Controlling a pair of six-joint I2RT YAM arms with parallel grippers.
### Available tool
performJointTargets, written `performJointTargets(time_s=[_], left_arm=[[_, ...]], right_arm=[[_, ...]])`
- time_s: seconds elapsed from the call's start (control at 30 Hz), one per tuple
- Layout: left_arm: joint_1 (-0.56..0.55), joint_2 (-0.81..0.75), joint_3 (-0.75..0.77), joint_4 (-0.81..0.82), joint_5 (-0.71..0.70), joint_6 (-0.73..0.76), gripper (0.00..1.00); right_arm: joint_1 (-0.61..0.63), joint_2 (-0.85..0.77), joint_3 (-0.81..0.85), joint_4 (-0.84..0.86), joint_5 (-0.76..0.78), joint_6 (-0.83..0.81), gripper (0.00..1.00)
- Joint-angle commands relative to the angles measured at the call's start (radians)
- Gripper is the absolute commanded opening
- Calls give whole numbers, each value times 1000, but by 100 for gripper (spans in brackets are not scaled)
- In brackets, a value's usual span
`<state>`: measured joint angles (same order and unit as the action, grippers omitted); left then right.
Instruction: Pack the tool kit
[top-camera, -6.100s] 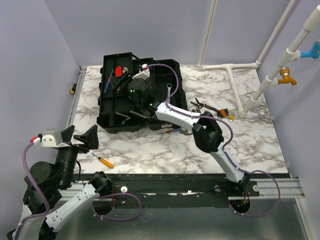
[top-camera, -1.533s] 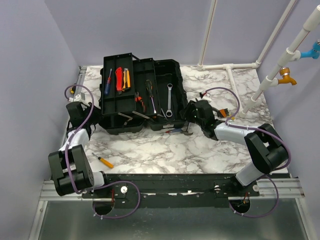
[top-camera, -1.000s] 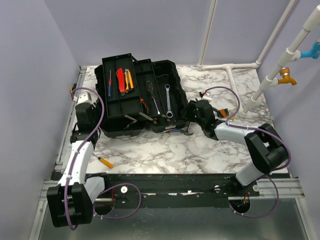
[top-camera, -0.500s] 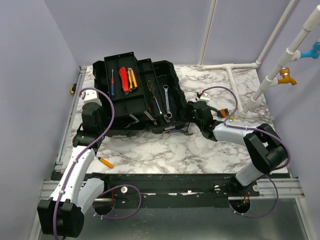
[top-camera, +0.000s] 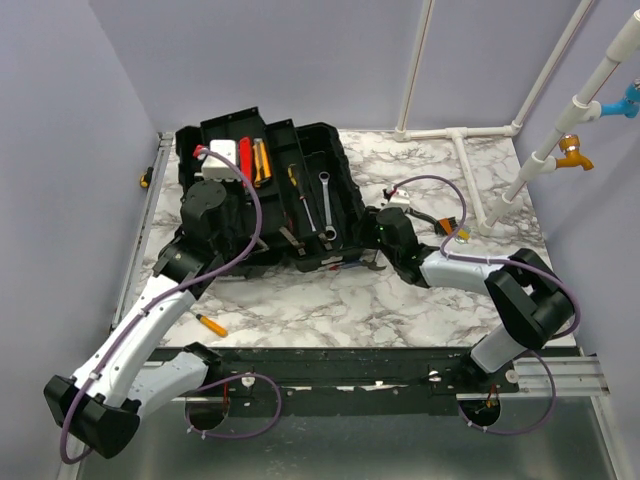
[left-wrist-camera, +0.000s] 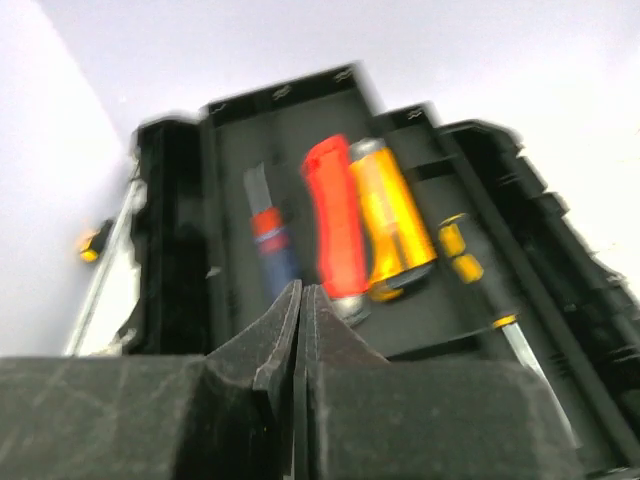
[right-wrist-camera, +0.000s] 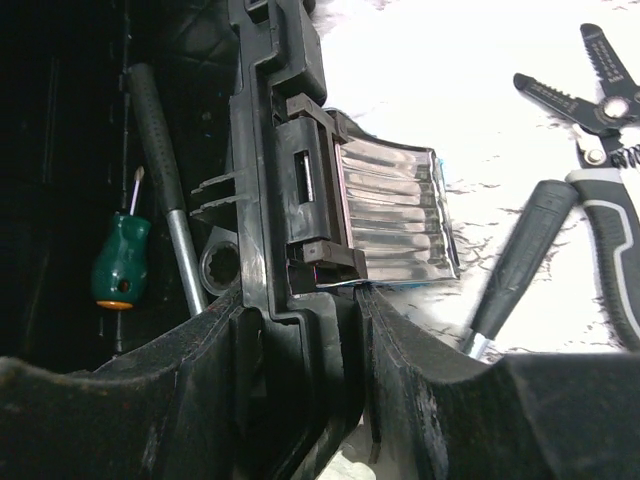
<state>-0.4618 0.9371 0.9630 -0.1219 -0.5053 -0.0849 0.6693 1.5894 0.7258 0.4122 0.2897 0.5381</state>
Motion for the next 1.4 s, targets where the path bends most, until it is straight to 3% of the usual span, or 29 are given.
performJointTargets(time_s=[0.0,0.1,0.2,0.37,0.57,0.73,0.77,0.97,1.2,1.37], left_arm=[[-82,67,76,21,11,112,0],[-117,109,88,27,7,133,0],[-107,115,94,0,-26,46,0],[-9,29,72,-67,105,-121,0],[218,-112,18,-215,282,-370,37],[409,-221,-54,-252,499,-486,61],[445,-231,-55,-259,555,-498,62],[613,-198,-44,-277,785,-540,66],[749,-179,-64,-252,928,-562,68],[831,-171,-73,-244,1014,-575,69]], right_arm=[[101,-15,-29,147,-261,-105,37],[104,-27,-44,178,-282,-107,37],[103,-16,-22,123,-220,-99,37],[104,5,-10,101,-172,-65,37],[102,72,77,-47,-62,0,32],[94,129,159,-170,88,94,2],[84,140,180,-207,106,122,1],[8,180,268,-345,140,283,1],[-22,148,267,-406,233,349,1],[-120,125,236,-411,206,377,1]])
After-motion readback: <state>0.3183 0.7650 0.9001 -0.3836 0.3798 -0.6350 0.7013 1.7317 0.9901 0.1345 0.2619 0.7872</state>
